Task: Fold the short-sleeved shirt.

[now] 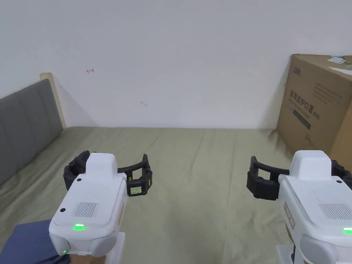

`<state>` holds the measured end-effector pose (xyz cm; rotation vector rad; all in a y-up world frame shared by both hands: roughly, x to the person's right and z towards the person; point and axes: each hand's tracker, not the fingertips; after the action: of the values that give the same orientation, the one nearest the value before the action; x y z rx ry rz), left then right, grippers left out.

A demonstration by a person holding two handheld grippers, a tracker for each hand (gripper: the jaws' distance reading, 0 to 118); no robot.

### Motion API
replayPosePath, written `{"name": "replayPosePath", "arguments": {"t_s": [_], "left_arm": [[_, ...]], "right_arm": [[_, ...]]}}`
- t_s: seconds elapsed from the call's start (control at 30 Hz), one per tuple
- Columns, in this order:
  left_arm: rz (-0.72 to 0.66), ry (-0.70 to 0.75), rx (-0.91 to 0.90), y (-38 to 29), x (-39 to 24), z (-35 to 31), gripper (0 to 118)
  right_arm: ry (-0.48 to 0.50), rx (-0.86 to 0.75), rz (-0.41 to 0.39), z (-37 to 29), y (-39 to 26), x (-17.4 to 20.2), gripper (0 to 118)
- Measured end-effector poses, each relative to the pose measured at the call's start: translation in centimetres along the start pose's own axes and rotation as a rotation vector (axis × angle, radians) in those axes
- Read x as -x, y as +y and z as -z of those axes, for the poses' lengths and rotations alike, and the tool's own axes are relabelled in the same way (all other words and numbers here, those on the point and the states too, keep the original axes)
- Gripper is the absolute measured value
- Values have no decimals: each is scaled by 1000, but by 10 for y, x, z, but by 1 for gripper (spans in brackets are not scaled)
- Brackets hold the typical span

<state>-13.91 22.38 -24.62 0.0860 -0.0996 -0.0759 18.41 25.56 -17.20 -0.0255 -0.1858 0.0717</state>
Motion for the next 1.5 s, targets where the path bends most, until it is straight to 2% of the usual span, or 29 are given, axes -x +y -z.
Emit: {"name": "replayPosePath", "arguments": {"t_s": [0.13,0.2,0.3,0.4,0.53,0.6,0.73,1.13,1.2,1.3,1.5], "left_arm": [[-17,0,2,1,2,-1,118],[-27,0,2,2,3,-1,118],[-39,1,1,3,5,-2,118],[-51,0,-4,4,6,-3,118],[-60,-3,-6,4,8,-3,118],[-64,-2,-6,4,8,-2,118],[-61,0,-8,5,9,-3,118],[-59,14,-16,4,13,-5,118],[-60,15,-19,4,13,-5,118],[-57,17,-18,4,14,-5,118],[-58,19,-21,4,14,-5,118]], "right_arm": [[-41,113,45,8,7,2,118],[-104,193,120,12,10,3,118],[-116,350,235,18,15,0,118],[-136,503,280,24,17,-1,118],[-171,531,252,24,15,7,117],[-159,535,242,24,15,8,117],[-152,537,284,23,15,8,117],[-127,508,243,22,13,11,117],[-105,461,220,21,13,11,117],[-129,386,188,18,14,13,117],[-32,196,151,7,11,12,117]]}}
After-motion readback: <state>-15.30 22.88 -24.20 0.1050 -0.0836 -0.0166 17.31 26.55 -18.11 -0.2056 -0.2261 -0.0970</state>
